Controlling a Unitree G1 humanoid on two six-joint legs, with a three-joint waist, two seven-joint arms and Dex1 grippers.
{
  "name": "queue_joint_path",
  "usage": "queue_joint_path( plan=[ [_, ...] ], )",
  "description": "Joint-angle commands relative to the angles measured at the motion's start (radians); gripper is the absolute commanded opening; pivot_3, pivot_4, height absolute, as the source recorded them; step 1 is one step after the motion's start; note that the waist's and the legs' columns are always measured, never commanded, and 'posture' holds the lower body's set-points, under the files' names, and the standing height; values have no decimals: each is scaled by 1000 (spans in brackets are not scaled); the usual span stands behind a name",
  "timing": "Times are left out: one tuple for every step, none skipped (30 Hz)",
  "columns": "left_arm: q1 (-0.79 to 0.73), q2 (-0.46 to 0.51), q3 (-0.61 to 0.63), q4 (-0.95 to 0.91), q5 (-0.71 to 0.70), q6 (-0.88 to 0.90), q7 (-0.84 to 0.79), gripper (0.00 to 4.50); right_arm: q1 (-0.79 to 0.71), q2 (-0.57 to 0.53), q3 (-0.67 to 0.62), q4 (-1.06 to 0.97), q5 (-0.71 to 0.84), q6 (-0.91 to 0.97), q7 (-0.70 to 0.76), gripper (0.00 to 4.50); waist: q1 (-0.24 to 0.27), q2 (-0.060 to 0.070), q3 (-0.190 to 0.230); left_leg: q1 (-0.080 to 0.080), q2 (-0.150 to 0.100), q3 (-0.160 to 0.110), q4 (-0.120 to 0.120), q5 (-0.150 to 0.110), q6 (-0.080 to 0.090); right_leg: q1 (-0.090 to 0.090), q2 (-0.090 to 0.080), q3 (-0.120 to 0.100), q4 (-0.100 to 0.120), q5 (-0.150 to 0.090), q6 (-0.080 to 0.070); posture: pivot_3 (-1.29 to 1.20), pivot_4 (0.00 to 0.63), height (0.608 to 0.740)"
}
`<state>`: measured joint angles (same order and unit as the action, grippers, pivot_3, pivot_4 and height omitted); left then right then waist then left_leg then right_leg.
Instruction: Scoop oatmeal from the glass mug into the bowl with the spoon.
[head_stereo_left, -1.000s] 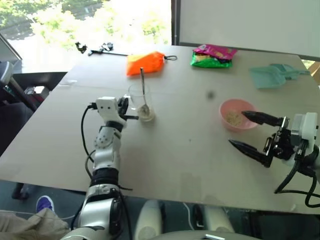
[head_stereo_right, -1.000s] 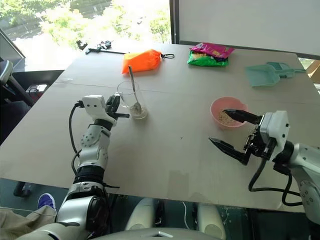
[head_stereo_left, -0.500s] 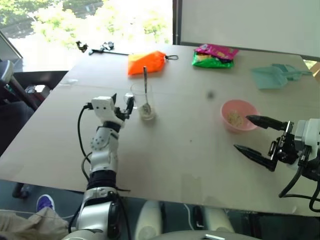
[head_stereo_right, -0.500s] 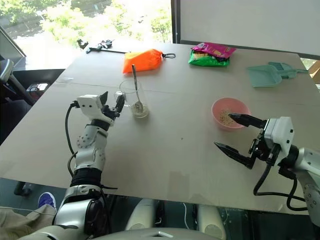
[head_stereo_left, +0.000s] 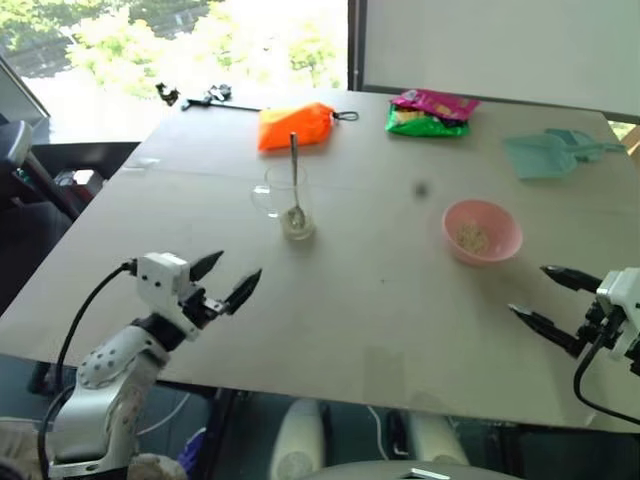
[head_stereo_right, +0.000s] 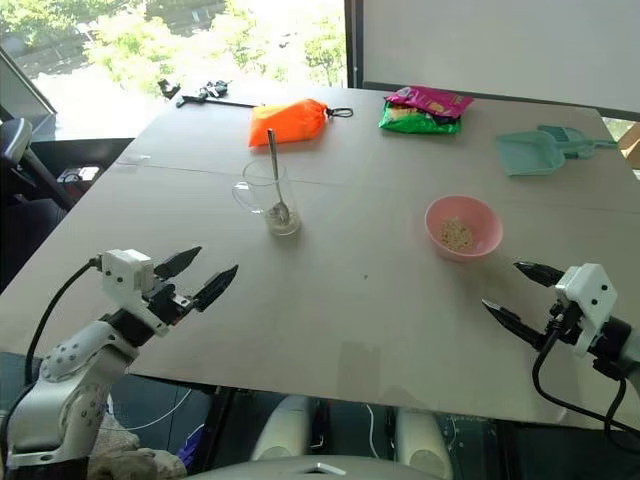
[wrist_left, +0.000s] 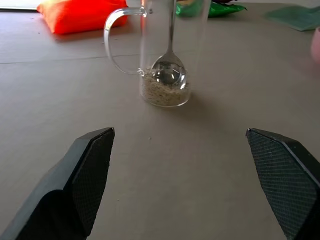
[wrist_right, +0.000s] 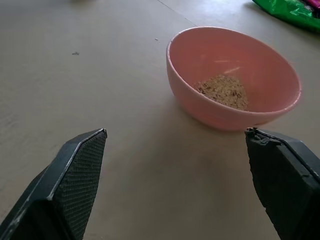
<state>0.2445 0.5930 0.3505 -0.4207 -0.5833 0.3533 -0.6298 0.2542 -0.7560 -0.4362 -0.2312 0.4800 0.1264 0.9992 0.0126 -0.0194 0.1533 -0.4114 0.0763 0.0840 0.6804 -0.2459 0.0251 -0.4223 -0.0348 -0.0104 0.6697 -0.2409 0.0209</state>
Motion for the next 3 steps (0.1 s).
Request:
queue_joint_path(
  plan=[
    [55, 48, 58, -103, -62, 40, -55, 4417, -21, -50, -58, -21, 13, 11, 5, 4500, -1, 0, 0, 0, 0, 0, 0, 0, 0, -1, 0, 1, 0, 0, 0, 0, 150, 740],
    [61, 55, 68, -112, -72, 49, -55, 4417, -22, -57, -61, -23, 16, 17, 7, 4500, -1, 0, 0, 0, 0, 1, 0, 0, 0, -1, 0, 1, 0, 0, 0, 0, 150, 740],
    [64, 62, 80, -117, -82, 61, -56, 4417, -23, -67, -64, -26, 19, 26, 6, 4500, -1, 0, 0, 0, 0, 0, 0, 0, 0, -1, 0, 1, 0, 0, 0, 0, 150, 740]
  ],
)
